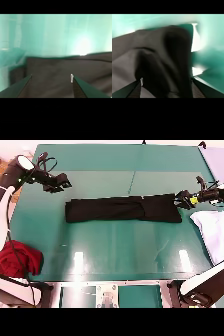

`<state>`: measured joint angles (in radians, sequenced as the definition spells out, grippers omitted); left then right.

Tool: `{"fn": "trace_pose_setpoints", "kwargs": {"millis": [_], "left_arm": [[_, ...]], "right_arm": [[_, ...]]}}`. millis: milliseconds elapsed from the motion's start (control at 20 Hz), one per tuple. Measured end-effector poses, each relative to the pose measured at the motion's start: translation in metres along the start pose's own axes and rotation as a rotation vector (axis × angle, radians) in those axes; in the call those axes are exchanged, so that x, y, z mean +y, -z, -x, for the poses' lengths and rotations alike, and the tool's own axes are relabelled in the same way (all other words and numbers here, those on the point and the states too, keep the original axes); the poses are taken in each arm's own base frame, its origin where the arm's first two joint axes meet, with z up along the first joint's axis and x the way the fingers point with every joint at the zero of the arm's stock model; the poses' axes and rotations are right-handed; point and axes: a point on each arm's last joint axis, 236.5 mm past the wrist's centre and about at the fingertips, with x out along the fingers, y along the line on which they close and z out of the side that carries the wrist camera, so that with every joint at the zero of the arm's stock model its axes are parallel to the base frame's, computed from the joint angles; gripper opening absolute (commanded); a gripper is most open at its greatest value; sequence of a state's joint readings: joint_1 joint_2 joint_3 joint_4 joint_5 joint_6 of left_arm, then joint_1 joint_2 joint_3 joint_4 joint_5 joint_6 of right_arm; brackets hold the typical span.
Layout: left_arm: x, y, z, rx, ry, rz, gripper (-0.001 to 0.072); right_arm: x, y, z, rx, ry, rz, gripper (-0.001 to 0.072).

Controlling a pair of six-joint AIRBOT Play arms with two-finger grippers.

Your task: Fold the shirts.

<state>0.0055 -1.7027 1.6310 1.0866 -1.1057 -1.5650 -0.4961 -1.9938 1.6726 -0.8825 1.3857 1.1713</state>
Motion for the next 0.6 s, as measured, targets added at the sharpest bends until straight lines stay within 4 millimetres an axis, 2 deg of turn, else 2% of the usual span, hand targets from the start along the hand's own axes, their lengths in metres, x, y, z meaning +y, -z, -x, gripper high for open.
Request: {"fn": "trace_pose_setpoints", "kwargs": {"millis": [100, 150, 200, 250, 350, 400, 450, 500, 550, 600], "left_arm": [[-0.011, 0.004, -0.003, 0.012, 0.014, -0.021, 0.056], [-0.017, 0.007, -0.005, 0.016, 0.019, -0.036, 0.056], [-0.026, 0.01, -0.008, 0.021, 0.029, -0.051, 0.0559], [-0.033, 0.012, -0.011, 0.022, 0.036, -0.066, 0.0559], [-0.047, 0.016, -0.016, 0.023, 0.047, -0.094, 0.0558], [-0.054, 0.017, -0.018, 0.02, 0.054, -0.109, 0.0557], [-0.062, 0.019, -0.02, 0.019, 0.059, -0.122, 0.0473], [-0.07, 0.022, -0.023, 0.019, 0.068, -0.137, 0.0324], [-0.079, 0.024, -0.026, 0.013, 0.078, -0.154, 0.0283], [-0.088, 0.027, -0.028, 0.013, 0.086, -0.179, 0.0284]], "right_arm": [[0.0, 0.004, -0.01, 0.026, -0.019, -0.002, 0.0651], [0.001, 0.006, -0.015, 0.037, -0.032, -0.002, 0.0577], [0.0, 0.008, -0.019, 0.046, -0.036, -0.002, 0.0252], [-0.004, 0.01, -0.023, 0.059, -0.028, -0.004, 0.0121], [-0.003, 0.013, -0.027, 0.071, -0.038, -0.01, 0.0021], [-0.003, 0.013, -0.027, 0.072, -0.037, -0.008, 0.002], [-0.003, 0.013, -0.027, 0.073, -0.043, -0.013, 0.002], [-0.003, 0.013, -0.027, 0.073, -0.04, -0.009, 0.002], [-0.003, 0.013, -0.027, 0.073, -0.041, -0.01, 0.0039], [-0.003, 0.013, -0.027, 0.073, -0.04, -0.009, 0.0235]]}}
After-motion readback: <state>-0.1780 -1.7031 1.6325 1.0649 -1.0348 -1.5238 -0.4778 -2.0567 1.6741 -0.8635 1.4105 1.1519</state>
